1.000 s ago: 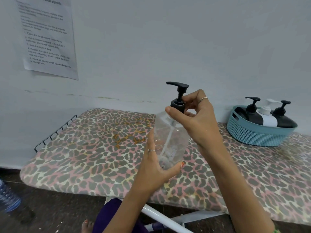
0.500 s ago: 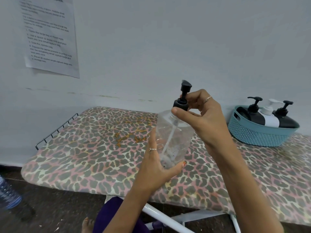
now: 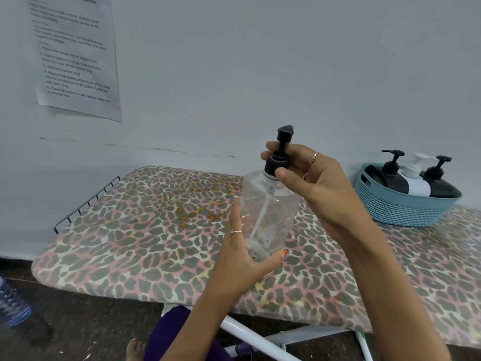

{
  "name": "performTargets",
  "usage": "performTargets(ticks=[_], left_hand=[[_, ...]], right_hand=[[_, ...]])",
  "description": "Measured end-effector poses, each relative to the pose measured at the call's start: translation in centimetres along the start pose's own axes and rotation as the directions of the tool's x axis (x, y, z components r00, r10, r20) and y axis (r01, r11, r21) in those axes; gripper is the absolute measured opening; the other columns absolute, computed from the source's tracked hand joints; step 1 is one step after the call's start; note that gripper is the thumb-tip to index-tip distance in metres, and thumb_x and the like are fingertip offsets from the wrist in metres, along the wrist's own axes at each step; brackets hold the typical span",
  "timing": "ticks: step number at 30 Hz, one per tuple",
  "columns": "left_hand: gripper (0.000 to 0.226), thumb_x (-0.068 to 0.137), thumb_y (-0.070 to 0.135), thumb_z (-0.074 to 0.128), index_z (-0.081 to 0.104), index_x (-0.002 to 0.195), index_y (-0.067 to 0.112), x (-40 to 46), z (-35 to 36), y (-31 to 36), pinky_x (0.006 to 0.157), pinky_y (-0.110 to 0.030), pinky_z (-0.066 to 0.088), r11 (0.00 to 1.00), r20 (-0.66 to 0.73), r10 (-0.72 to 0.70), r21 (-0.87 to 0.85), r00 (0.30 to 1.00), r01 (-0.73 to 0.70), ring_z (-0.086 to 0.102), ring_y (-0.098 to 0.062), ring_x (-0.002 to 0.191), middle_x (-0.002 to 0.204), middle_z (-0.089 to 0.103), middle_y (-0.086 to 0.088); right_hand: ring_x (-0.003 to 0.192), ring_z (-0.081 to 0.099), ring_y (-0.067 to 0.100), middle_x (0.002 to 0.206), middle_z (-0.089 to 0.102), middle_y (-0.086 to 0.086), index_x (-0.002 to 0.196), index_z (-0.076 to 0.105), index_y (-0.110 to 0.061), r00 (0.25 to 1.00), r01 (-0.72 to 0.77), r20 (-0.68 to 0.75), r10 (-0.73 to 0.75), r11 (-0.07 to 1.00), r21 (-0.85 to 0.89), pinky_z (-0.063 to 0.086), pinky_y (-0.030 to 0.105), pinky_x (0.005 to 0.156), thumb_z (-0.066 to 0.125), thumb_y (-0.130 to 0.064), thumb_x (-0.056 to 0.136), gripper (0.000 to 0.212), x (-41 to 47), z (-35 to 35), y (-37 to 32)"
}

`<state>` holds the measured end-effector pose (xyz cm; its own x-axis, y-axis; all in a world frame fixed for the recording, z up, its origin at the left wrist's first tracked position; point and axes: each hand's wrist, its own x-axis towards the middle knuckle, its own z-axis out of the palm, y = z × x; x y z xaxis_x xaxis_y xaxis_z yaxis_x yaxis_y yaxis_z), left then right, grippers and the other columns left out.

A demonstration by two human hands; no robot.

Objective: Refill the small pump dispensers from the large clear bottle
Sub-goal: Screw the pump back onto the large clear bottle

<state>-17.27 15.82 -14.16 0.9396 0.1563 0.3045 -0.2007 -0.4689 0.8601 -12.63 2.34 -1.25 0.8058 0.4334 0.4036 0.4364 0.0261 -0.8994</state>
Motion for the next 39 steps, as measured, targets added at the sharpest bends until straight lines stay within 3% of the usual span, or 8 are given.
performTargets(ticks=[6, 8, 19, 23, 28, 31, 34, 39], left_hand=[[0.116, 0.060, 0.067, 0.072, -0.020, 0.131, 0.067, 0.0, 0.1, -0.1, 0.113, -0.043, 0.035, 1.000, -0.003, 0.004, -0.007, 1.000, -0.004, 0.033, -0.014, 0.139, 0.155, 0.028, 0.003], [0.116, 0.060, 0.066, 0.072, -0.020, 0.131, 0.067, 0.0, 0.1, -0.2, 0.112, -0.041, 0.036, 1.000, -0.001, -0.001, -0.009, 1.000, 0.001, 0.036, -0.012, 0.137, 0.153, 0.031, 0.003], [0.113, 0.060, 0.068, 0.070, -0.021, 0.126, 0.071, 0.0, 0.3, -0.1, 0.114, -0.041, 0.034, 0.999, -0.042, 0.038, 0.037, 0.998, -0.037, 0.032, -0.015, 0.140, 0.156, 0.027, 0.000], [0.110, 0.066, 0.061, 0.074, -0.014, 0.133, 0.064, -0.2, 0.4, -0.1, 0.111, -0.028, 0.031, 0.997, -0.048, 0.066, 0.035, 0.997, -0.064, 0.034, -0.008, 0.136, 0.154, 0.030, 0.003], [0.113, 0.064, 0.067, 0.071, -0.008, 0.144, 0.053, -0.1, 0.4, -0.5, 0.114, -0.038, 0.033, 0.997, -0.052, 0.076, 0.009, 0.996, -0.076, 0.033, -0.011, 0.140, 0.157, 0.026, 0.004], [0.113, 0.063, 0.069, 0.069, -0.015, 0.139, 0.058, -0.2, 0.4, -0.6, 0.113, -0.025, 0.025, 0.997, -0.044, 0.074, -0.002, 0.996, -0.074, 0.024, -0.005, 0.142, 0.159, 0.017, 0.009], [0.112, 0.062, 0.070, 0.071, -0.012, 0.138, 0.060, -0.2, 0.2, -0.6, 0.112, -0.025, 0.029, 0.997, -0.036, 0.053, -0.048, 0.998, -0.054, 0.027, 0.002, 0.138, 0.152, 0.022, 0.019], [0.114, 0.061, 0.068, 0.074, -0.005, 0.143, 0.053, 0.0, 0.2, -0.8, 0.106, -0.019, 0.033, 0.997, -0.022, 0.009, -0.083, 1.000, -0.010, 0.033, -0.003, 0.134, 0.150, 0.028, 0.015]], right_hand=[[0.104, 0.068, 0.011, 0.103, 0.075, -0.004, 0.100, 0.070, -0.033, 0.992, -0.005, -0.130, -0.008, 0.995, -0.103, 0.048, 0.038, 0.103, 0.074, -0.003, 0.082, 0.035, 0.4, 0.6, -0.2], [0.103, 0.068, 0.010, 0.102, 0.075, -0.006, 0.099, 0.069, -0.035, 0.986, -0.008, -0.165, -0.012, 0.992, -0.125, 0.048, 0.038, 0.104, 0.075, -0.005, 0.082, 0.035, 0.3, 0.9, -0.2], [0.096, 0.067, -0.002, 0.096, 0.072, -0.015, 0.104, 0.069, -0.028, 0.937, -0.049, -0.346, -0.037, 0.970, -0.237, 0.050, 0.025, 0.097, 0.077, -0.009, 0.080, 0.032, -0.4, 2.3, -0.9], [0.093, 0.067, -0.004, 0.086, 0.067, -0.020, 0.107, 0.070, -0.024, 0.922, -0.067, -0.385, -0.043, 0.961, -0.269, 0.048, 0.012, 0.090, 0.078, -0.009, 0.080, 0.032, -0.4, 2.6, -1.1], [0.093, 0.064, -0.006, 0.084, 0.063, -0.025, 0.110, 0.069, -0.024, 0.917, -0.041, -0.392, -0.079, 0.957, -0.289, 0.040, -0.004, 0.078, 0.075, -0.010, 0.083, 0.030, -0.7, 3.3, -0.9], [0.102, 0.063, -0.002, 0.093, 0.065, -0.022, 0.118, 0.066, -0.023, 0.921, -0.023, -0.378, -0.093, 0.957, -0.291, 0.041, 0.001, 0.086, 0.071, -0.014, 0.087, 0.033, -0.9, 3.8, -0.6], [0.115, 0.059, 0.002, 0.115, 0.067, -0.013, 0.133, 0.057, -0.023, 0.937, -0.033, -0.339, -0.079, 0.949, -0.313, 0.041, 0.013, 0.098, 0.067, -0.022, 0.091, 0.043, -1.3, 3.9, -0.1], [0.133, 0.039, 0.000, 0.146, 0.042, -0.014, 0.150, 0.026, -0.034, 0.965, -0.158, -0.252, 0.071, 0.925, -0.346, 0.032, 0.020, 0.104, 0.071, -0.046, 0.082, 0.083, -3.9, 3.7, 1.3]])
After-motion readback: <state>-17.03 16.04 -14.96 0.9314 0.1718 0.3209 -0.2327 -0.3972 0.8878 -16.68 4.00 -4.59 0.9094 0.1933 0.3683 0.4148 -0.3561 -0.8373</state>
